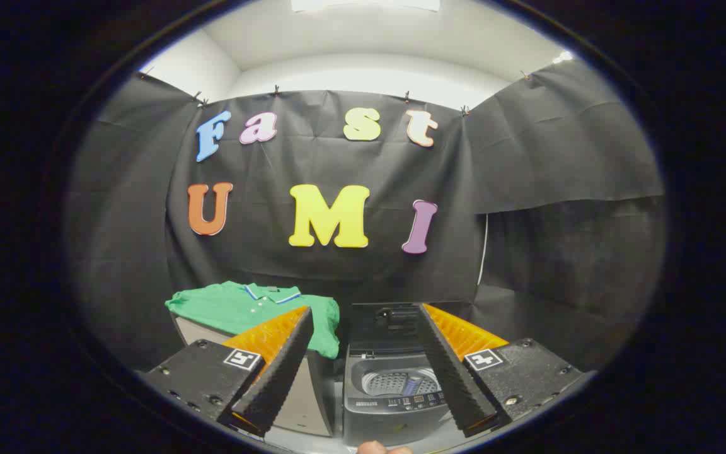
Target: Put the clothes into the washing machine and then close the washing machine lid.
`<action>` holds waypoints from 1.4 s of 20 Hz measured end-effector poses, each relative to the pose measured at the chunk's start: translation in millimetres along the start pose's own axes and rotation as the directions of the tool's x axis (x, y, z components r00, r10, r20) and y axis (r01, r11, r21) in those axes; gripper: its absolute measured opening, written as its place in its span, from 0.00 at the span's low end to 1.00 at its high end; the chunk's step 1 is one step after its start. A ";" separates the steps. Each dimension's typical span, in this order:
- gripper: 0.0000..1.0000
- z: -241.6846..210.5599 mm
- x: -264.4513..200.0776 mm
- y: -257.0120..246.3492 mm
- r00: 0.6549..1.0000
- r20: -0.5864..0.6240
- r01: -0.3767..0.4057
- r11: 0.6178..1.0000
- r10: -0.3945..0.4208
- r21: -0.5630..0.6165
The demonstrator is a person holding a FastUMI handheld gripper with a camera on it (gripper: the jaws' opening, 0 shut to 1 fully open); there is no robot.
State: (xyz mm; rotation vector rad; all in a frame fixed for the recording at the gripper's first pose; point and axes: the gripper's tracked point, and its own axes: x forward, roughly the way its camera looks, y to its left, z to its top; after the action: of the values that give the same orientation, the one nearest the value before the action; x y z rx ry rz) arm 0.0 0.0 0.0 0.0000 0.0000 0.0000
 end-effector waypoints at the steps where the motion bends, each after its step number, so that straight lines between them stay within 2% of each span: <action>1: 1.00 -0.4 1.3 2.4 1.000 -0.003 -0.007 1.000 0.007 -0.001; 16: 1.00 10.4 25.7 34.0 0.998 -0.065 -0.021 1.000 0.021 -0.008; 20: 1.00 18.7 48.0 69.1 0.988 -0.135 -0.078 0.997 0.079 0.014; 23: 1.00 16.5 71.8 101.7 0.963 -0.233 -0.132 0.991 0.136 0.034; 26: 1.00 6.2 99.4 141.1 0.908 -0.363 -0.193 0.978 0.210 0.083; 28: 1.00 2.3 117.8 158.8 0.872 -0.442 -0.202 0.977 0.210 0.066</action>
State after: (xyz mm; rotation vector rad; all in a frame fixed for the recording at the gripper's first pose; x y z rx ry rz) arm 117.8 158.8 2.3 0.0175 0.4639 0.2151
